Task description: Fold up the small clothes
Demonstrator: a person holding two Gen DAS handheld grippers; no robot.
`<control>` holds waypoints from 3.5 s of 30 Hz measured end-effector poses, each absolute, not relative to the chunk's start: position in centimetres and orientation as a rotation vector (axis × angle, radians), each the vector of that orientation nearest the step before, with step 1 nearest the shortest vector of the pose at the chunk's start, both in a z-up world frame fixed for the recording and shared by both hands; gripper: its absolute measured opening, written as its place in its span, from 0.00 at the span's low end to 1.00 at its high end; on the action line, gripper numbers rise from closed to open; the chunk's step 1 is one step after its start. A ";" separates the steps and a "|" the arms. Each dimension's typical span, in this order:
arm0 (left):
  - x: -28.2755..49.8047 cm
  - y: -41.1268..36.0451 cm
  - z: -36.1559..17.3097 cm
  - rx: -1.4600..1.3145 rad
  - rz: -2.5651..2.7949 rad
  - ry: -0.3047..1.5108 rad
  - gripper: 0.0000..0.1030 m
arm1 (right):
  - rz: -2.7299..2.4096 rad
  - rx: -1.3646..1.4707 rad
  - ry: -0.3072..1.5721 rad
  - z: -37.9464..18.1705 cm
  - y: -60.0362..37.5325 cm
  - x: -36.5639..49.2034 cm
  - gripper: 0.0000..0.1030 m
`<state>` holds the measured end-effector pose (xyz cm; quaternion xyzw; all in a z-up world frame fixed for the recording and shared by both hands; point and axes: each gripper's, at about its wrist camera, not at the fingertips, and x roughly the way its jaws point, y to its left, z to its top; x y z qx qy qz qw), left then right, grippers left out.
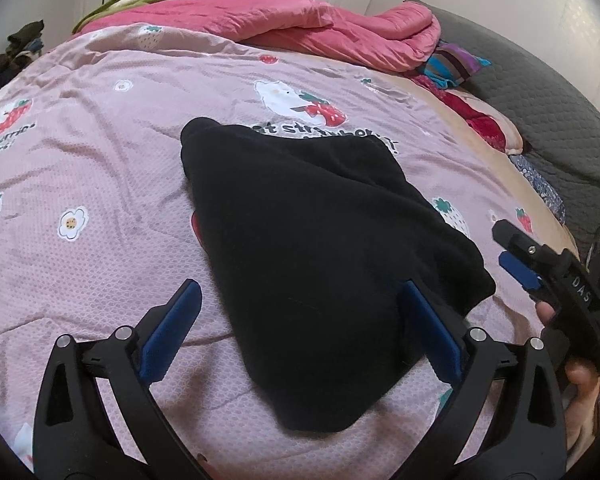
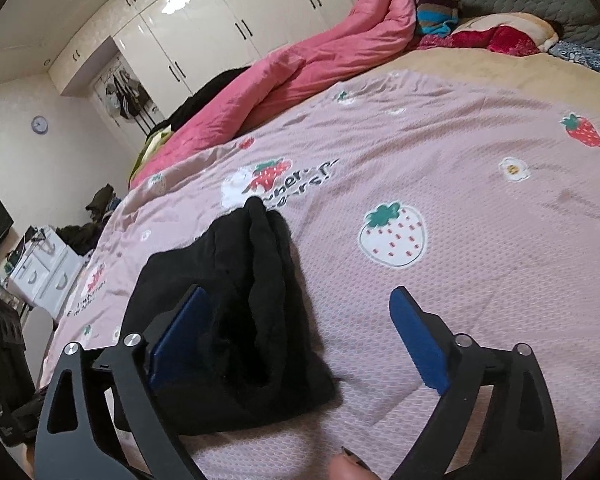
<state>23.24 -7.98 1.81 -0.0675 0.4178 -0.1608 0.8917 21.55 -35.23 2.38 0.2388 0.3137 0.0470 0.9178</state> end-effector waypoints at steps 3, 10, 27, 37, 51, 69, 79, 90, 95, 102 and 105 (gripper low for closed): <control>23.1 -8.1 2.0 -0.135 -0.327 0.862 0.91 | 0.092 0.507 0.636 2.4 -35.7 21.2 0.92; 22.8 -8.1 2.3 -0.132 -0.321 0.866 0.91 | 0.083 0.503 0.631 2.6 -35.7 20.8 0.94; 21.9 -7.2 3.7 -0.119 -0.270 0.823 0.91 | 0.062 0.496 0.600 3.1 -35.8 19.9 0.96; 20.4 -5.7 5.8 -0.138 -0.240 0.759 0.91 | 0.075 0.434 0.486 6.5 -34.4 17.4 0.96; 16.6 -3.9 7.4 -0.168 -0.221 0.677 0.91 | 0.064 0.255 0.350 9.6 -31.4 13.1 0.96; 12.6 -2.6 6.9 -0.140 -0.175 0.624 0.91 | 0.036 0.124 0.372 7.3 -28.6 9.8 0.96; 10.9 -2.7 5.3 -0.124 -0.175 0.637 0.91 | 0.020 0.092 0.410 5.3 -28.2 7.5 0.96; 9.3 -2.6 2.4 -0.098 -0.160 0.691 0.91 | 0.008 0.085 0.471 3.6 -27.8 6.2 0.96; 9.3 -2.8 1.8 -0.087 -0.161 0.709 0.91 | -0.005 0.094 0.523 2.7 -27.7 5.8 0.96; 9.4 -2.7 1.6 -0.075 -0.150 0.695 0.91 | -0.015 0.069 0.555 1.8 -27.0 6.1 0.96; 9.7 -2.5 1.4 -0.076 -0.135 0.705 0.91 | -0.012 0.058 0.569 1.6 -26.8 6.4 0.96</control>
